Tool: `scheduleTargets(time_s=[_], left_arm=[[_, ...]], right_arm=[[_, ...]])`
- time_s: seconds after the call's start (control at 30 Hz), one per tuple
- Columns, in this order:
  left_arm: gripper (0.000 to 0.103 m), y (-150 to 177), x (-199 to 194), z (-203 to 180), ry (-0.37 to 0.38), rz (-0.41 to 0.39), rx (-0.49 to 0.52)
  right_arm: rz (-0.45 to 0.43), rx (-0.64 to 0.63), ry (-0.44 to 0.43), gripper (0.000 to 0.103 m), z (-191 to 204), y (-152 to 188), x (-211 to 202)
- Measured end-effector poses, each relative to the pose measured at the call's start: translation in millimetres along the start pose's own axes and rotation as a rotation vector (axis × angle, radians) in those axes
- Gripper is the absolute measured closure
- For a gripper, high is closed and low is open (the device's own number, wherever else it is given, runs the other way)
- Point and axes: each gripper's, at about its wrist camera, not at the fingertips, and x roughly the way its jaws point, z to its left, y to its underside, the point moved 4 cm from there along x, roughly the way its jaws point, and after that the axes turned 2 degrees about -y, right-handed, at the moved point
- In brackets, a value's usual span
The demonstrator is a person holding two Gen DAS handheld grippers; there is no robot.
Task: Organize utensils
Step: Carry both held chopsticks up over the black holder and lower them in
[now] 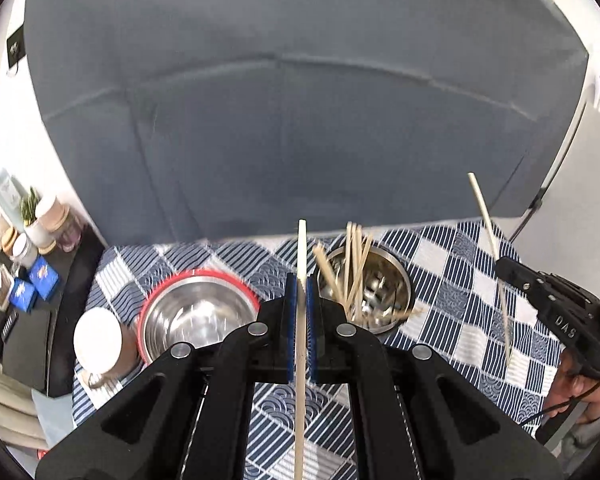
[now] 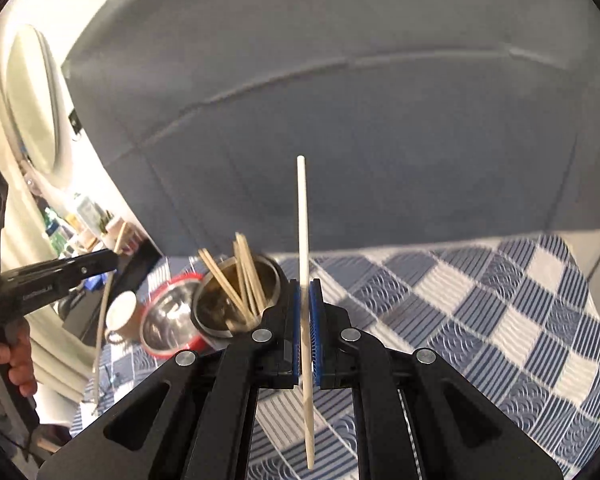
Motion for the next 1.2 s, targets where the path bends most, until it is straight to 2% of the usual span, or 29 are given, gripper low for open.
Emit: scheduleTargets(time_s=[0.33, 0.47, 0.7, 0.83, 1.03, 1.2], left_arm=[[0.098, -50.4, 5.3, -16.2, 0.066, -0.05, 0.016], [0.098, -71.3, 9.0, -16.5, 0.097, -0.074, -0.004], [0.098, -98.4, 19.9, -17.9, 0.168, -0.128, -0.038], [0.098, -100.9, 33.0, -19.4, 0.203, -0.155, -0.049], [0.098, -88.6, 57.2, -16.8, 0.274, -0.217, -0.081], [0.098, -77.1, 73.8, -9.9, 0.318, -0.267, -0.115]], right_arm=[[-0.041, -0.048, -0.039, 0.098, 26.9, -43.5, 19.7], [-0.044, -0.043, -0.055, 0.099, 29.5, -52.1, 33.7], [-0.058, -0.019, -0.133, 0.098, 30.6, -58.9, 57.4], [-0.092, -0.012, -0.18, 0.098, 29.2, -60.0, 69.0], [-0.194, -0.018, -0.269, 0.098, 32.6, -55.5, 80.3], [-0.204, -0.05, -0.294, 0.098, 34.7, -45.4, 101.5]])
